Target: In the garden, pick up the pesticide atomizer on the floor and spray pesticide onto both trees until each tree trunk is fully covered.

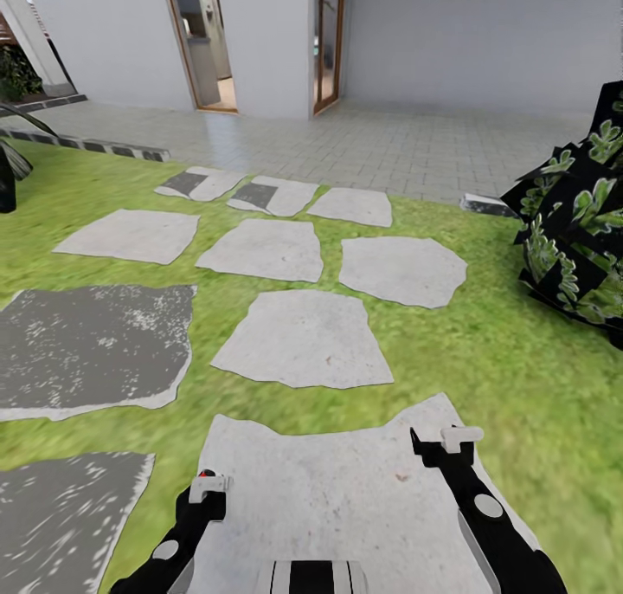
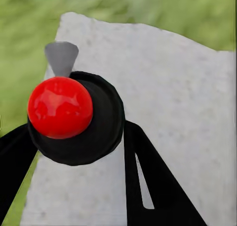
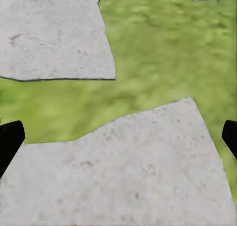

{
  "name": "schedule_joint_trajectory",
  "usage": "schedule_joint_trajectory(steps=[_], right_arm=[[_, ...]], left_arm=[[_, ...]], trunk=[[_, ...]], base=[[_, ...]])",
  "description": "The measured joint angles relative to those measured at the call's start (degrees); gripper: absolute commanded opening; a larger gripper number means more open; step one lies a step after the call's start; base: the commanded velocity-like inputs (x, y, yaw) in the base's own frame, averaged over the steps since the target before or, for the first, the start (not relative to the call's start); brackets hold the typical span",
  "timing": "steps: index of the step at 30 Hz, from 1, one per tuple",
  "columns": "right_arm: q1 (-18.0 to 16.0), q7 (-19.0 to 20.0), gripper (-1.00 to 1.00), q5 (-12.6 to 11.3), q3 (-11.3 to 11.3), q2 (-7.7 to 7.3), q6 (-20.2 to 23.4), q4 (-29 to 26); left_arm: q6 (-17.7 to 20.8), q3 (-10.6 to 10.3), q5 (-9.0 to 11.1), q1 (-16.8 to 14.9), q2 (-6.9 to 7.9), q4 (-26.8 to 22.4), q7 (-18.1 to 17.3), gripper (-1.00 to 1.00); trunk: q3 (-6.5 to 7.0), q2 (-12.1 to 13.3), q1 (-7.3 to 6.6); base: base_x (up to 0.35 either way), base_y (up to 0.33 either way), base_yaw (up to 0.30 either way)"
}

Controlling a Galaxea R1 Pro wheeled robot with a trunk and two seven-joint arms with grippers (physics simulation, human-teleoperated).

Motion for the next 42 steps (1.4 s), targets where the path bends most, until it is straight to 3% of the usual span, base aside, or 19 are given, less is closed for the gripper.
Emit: schedule_joint_trajectory(steps=[6, 9, 10, 11, 17, 18, 22, 23, 25, 35, 42], right_arm=[[0.0, 0.1, 1.0, 0.0, 0.1, 0.0, 0.0, 0.2], [0.0, 0.1, 1.0, 0.0, 0.1, 0.03, 0.0, 0.2], [0.0, 0.1, 1.0, -0.1, 0.1, 0.02, 0.0, 0.2], [0.0, 0.1, 1.0, -0.1, 0.1, 0.03, 0.0, 0.2], [0.0, 0.2, 1.0, -0.1, 0.3, 0.14, 0.1, 0.5], [0.0, 0.2, 1.0, -0.1, 0.3, 0.16, 0.0, 0.5], [0.0, 0.3, 1.0, -0.1, 0.4, 0.31, 0.1, 0.5], [0.0, 0.3, 1.0, 0.0, 0.4, 0.32, 0.1, 0.2], [0.0, 0.3, 1.0, 0.0, 0.4, 0.29, 0.0, 0.0], [0.1, 0.0, 1.0, 0.0, 0.4, 0.51, 2.3, -3.5], [0.2, 0.1, 1.0, 0.0, 0.5, 0.55, 2.6, -3.2]], left_arm=[[2.7, 0.0, 0.0, -0.6, 0.14, -0.2, -0.1, -1.0], [8.6, 0.0, -0.1, -0.9, 0.16, -1.2, 0.0, -1.0], [13.5, 0.0, -0.1, -1.0, 0.28, -3.4, 0.0, -1.0], [15.4, 0.0, -0.1, -1.1, 0.34, -4.4, 0.1, -1.0], [22.8, 0.1, -0.2, -1.1, 1.3, -9.0, 0.1, -1.0], [23.3, 0.3, -0.2, -1.1, 1.49, -9.3, 0.1, -1.0], [24.9, 3.3, -0.2, -0.9, 2.91, -11.5, -0.3, -1.0], [25.5, 5.2, -0.3, -0.9, 3.36, -12.0, -0.4, -1.0], [26.7, 6.2, -0.2, -0.8, 3.56, -12.2, -0.5, -1.0], [29.0, 6.2, -0.9, -1.0, 3.34, -12.4, -0.4, -1.0], [29.7, 6.1, -0.9, -1.1, 2.84, -12.5, -0.2, -1.0]], trunk=[[1.33, 0.1, -0.15], [1.87, 1.3, -0.8], [2.05, 1.7, -1.03], [2.23, 2.1, -1.24], [3.31, 4.5, -2.56], [3.49, 4.9, -2.78], [4.2, 6.5, -3.66], [4.38, 6.9, -3.88], [4.74, 7.7, -4.32], [6.54, 11.7, -6.52], [7.79, 14.5, -8.05]], base=[[0.0, 0.0, 0.0], [0.0, 0.0, 0.0], [0.0, 0.0, 0.0], [0.0, 0.0, 0.0], [0.0, 0.0, 0.0], [0.0, 0.0, 0.0], [0.0, 0.0, 0.0], [0.0, 0.0, 0.0], [0.0, 0.0, 0.0], [0.0, 0.0, 0.0], [0.0, 0.0, 0.0]])
